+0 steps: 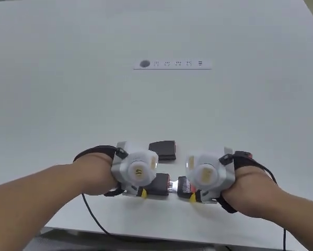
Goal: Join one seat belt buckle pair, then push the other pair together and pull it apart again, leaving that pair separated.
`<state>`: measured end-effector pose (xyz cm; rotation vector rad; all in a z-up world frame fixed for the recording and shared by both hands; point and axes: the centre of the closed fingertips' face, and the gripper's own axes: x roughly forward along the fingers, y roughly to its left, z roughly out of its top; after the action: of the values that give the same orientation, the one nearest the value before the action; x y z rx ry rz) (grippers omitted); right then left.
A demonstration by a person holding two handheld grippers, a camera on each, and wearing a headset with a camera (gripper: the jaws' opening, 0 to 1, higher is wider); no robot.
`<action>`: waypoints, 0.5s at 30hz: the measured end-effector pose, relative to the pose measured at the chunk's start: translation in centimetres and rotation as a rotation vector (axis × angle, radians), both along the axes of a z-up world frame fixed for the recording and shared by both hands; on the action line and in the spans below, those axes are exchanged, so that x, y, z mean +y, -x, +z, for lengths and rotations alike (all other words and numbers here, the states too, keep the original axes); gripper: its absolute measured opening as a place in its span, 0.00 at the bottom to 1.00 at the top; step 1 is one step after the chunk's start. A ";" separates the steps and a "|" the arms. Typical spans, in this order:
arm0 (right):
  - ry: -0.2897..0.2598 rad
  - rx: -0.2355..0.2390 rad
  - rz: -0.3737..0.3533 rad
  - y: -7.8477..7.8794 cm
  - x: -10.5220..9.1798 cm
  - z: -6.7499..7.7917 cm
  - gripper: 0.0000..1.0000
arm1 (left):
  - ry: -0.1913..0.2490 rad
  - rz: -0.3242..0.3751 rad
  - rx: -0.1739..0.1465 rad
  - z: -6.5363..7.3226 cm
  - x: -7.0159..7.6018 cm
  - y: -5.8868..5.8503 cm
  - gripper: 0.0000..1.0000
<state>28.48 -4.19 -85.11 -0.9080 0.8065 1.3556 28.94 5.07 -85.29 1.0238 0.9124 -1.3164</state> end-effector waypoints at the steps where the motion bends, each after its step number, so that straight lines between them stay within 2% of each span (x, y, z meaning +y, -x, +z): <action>1: 0.001 0.000 0.001 0.0 0.0 0.0 0.30 | -0.002 -0.002 0.001 0.0 0.0 0.0 0.31; 6: 0.006 -0.002 0.002 0.0 0.2 0.1 0.30 | -0.012 -0.015 0.008 -0.1 0.0 0.0 0.31; 8: -0.014 0.014 -0.011 0.1 0.6 0.2 0.30 | -0.016 -0.021 0.008 -0.1 0.0 0.0 0.31; 15: -0.020 0.009 -0.007 0.0 1.3 0.1 0.30 | -0.018 -0.020 0.010 0.0 0.0 0.0 0.31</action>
<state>28.45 -2.85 -84.98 -0.8830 0.8006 1.3607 28.94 5.06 -85.34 1.0429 0.9251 -1.3330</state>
